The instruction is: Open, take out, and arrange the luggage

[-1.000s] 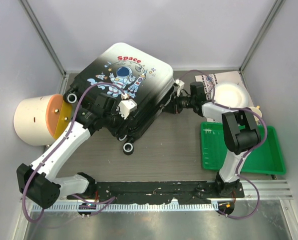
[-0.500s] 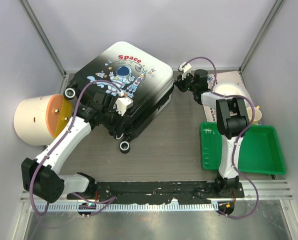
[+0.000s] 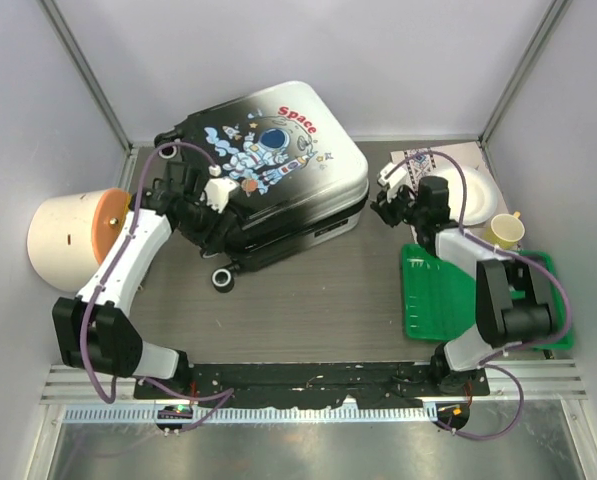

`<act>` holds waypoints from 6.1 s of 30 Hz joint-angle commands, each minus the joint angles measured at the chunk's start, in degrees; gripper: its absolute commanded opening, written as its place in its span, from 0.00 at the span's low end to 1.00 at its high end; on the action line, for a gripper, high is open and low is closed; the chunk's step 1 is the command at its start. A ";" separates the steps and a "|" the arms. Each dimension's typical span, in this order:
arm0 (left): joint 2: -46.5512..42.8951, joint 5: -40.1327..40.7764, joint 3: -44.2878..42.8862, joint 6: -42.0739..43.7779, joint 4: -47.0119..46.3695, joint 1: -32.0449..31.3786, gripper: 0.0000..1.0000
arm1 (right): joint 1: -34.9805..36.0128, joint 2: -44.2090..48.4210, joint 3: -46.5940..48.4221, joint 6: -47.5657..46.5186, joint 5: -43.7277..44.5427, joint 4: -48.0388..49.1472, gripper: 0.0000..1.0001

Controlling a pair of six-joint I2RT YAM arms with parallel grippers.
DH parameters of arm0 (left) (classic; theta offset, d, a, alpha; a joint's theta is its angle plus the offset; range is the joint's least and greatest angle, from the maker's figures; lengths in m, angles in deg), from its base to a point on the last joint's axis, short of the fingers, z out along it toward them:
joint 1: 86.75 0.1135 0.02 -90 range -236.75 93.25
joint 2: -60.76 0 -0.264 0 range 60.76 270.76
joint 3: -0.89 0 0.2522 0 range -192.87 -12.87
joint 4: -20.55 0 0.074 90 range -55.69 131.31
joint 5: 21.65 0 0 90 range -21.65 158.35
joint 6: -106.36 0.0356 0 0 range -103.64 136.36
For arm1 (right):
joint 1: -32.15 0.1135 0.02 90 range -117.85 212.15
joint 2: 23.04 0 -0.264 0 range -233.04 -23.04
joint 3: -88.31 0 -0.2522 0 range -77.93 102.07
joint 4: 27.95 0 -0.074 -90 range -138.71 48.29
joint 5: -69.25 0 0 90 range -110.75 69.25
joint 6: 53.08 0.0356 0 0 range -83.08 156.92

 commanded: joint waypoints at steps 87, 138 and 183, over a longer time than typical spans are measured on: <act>11.90 1.83 -3.32 -74.02 -10.45 33.13 0.00 | -4.24 3.07 6.10 -5.52 0.47 -16.77 0.01; 29.74 3.67 -32.74 -31.47 -2.80 18.10 0.88 | 2.36 -18.74 23.57 10.84 7.22 4.79 0.01; 22.55 -19.44 -35.40 -24.26 1.77 23.37 1.00 | -1.17 -36.68 29.58 84.75 -21.07 18.84 0.59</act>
